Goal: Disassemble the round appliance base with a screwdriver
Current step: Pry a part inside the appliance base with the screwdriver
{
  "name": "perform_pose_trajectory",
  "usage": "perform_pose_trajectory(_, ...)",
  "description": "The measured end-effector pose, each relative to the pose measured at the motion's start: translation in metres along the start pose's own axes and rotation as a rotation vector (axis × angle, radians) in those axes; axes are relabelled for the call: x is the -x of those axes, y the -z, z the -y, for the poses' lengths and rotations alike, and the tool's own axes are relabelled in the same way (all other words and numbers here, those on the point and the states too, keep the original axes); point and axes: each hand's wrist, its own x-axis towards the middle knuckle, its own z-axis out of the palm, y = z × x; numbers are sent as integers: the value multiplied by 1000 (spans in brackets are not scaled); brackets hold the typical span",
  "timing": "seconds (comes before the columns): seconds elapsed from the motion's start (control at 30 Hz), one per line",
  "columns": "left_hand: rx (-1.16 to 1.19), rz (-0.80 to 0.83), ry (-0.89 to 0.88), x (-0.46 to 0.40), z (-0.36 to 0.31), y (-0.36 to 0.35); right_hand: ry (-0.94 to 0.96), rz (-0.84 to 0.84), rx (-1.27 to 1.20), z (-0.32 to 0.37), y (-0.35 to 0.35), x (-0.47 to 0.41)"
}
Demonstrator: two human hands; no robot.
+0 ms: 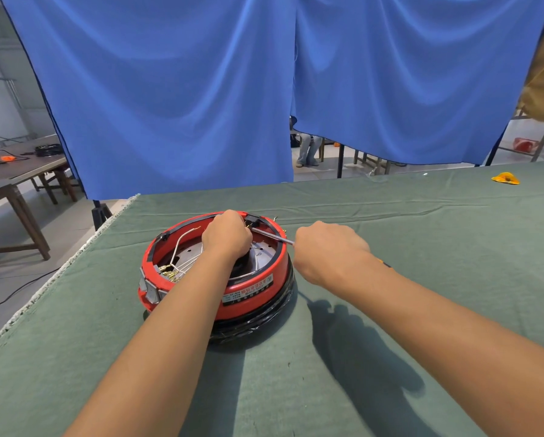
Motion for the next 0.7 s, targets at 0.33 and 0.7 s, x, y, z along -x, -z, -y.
perform_pose_trajectory(0.33,-7,-7,14,2,1,2,93,-49,136,-27,2,-23)
perform_pose_trajectory(0.7,87,-7,53,10,0,1,94,-59,93,-38,-8,-29)
